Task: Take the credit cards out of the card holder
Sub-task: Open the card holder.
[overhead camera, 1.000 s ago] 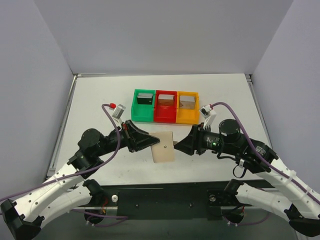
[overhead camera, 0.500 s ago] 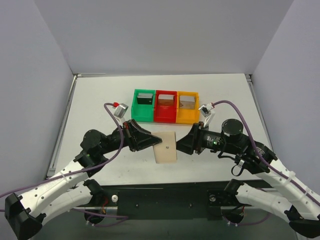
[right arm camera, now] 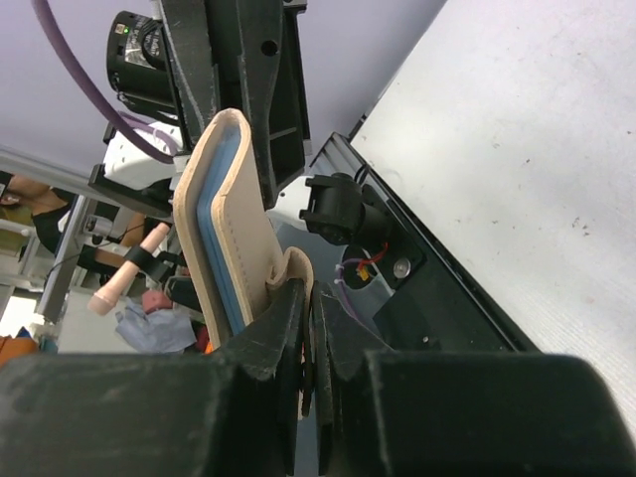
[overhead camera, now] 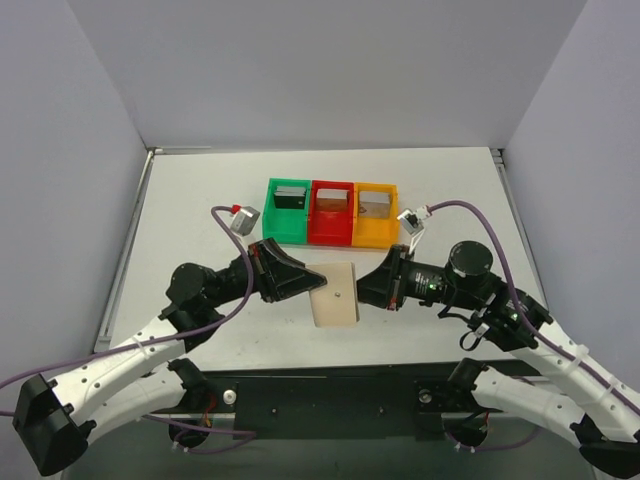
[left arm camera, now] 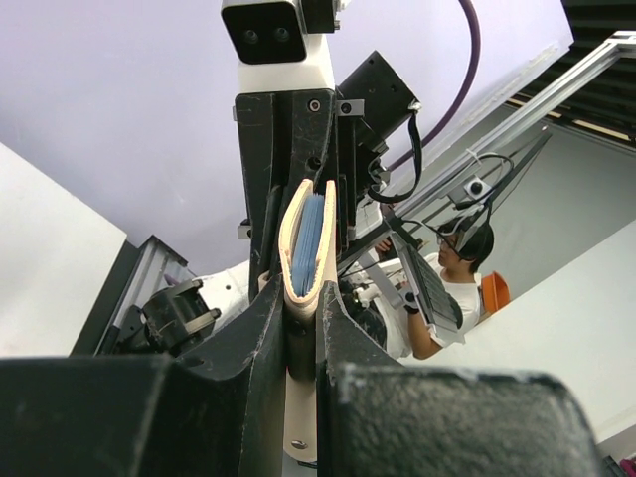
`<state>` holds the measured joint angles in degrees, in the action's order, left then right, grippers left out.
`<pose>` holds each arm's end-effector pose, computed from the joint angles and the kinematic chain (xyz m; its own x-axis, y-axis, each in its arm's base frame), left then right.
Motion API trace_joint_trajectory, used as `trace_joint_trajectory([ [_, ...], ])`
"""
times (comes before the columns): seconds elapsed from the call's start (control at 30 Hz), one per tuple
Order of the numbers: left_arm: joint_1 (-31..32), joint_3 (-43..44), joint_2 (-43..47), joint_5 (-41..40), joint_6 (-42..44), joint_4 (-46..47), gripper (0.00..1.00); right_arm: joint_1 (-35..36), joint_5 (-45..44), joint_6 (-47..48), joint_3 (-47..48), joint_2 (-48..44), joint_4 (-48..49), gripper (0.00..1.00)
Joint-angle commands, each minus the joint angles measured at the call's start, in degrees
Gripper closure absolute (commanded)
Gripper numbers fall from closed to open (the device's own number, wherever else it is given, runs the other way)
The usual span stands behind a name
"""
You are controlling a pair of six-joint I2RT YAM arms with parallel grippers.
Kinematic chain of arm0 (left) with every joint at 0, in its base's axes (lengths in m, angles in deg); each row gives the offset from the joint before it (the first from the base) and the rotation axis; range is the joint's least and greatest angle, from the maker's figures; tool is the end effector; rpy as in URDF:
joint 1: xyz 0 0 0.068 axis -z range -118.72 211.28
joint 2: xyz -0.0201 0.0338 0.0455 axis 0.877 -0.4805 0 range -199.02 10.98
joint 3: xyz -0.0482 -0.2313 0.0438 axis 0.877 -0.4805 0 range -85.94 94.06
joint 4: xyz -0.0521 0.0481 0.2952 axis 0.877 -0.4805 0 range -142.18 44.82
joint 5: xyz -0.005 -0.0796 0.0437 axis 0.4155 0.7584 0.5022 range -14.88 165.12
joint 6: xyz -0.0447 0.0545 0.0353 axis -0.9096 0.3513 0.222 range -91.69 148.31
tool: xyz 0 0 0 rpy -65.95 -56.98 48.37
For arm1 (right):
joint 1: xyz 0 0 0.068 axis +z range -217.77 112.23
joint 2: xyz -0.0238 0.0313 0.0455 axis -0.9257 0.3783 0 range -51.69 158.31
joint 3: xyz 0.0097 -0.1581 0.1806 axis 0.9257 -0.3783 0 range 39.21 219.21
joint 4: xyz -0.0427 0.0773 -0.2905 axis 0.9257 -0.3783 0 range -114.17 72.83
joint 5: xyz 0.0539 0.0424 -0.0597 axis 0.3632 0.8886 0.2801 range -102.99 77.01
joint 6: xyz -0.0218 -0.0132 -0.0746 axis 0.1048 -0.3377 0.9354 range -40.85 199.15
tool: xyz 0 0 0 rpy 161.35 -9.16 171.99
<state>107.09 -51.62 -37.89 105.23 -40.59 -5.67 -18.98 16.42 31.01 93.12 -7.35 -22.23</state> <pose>0.1737 -0.2273 0.3282 -0.7685 -0.3673 -0.5239 0.6119 -0.1827 -0.7695 0.1486 0.2201 0.3921 -0.6938 0.1926 -0.6939 -0.6911 0.0932 0.7168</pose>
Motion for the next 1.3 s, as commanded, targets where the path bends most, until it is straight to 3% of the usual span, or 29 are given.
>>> trace_joint_trajectory([
  [0.0, 0.25, 0.30, -1.23, 0.65, -1.85, 7.78, 1.00, 0.25, 1.88, -0.90, 1.11, -3.20, 5.24, 1.00],
  [0.03, 0.08, 0.65, -1.41, 0.91, -1.85, 7.78, 1.00, 0.25, 1.79, -0.73, 1.28, -3.46, 3.41, 1.00],
  [0.1, 0.16, 1.09, -1.68, 1.18, -1.67, 7.52, 1.00, 0.25, 1.27, -0.46, 1.46, -4.87, 2.52, 0.84],
  [0.13, 0.08, 1.18, -1.68, 1.27, -1.50, 7.34, 1.00, 0.16, 1.18, -0.38, 1.63, -5.22, 2.16, 0.67],
  [0.2, 0.17, 1.45, -1.59, 1.27, -1.06, 6.46, 1.00, 0.25, 0.65, -0.29, 1.64, -6.19, 1.29, 0.54],
  [0.3, 0.16, 1.53, -1.68, 1.27, -0.97, 6.02, 1.00, 0.25, 0.12, 0.15, 1.73, -7.16, 0.40, 0.49],
  [0.87, 0.25, 1.97, -1.68, 1.44, -0.53, 4.88, 1.00, 0.25, -2.16, 2.00, 4.36, -8.30, -1.44, 0.49],
  [1.07, 0.34, 1.89, -1.50, 1.71, -0.88, 5.40, 1.00, 0.25, -4.44, 2.44, 3.48, -7.25, -2.94, 0.54],
  [1.27, 0.78, 1.97, -1.41, 1.71, -1.14, 5.76, 1.00, 0.25, -5.68, 2.96, 3.75, -6.02, -4.52, 0.68],
])
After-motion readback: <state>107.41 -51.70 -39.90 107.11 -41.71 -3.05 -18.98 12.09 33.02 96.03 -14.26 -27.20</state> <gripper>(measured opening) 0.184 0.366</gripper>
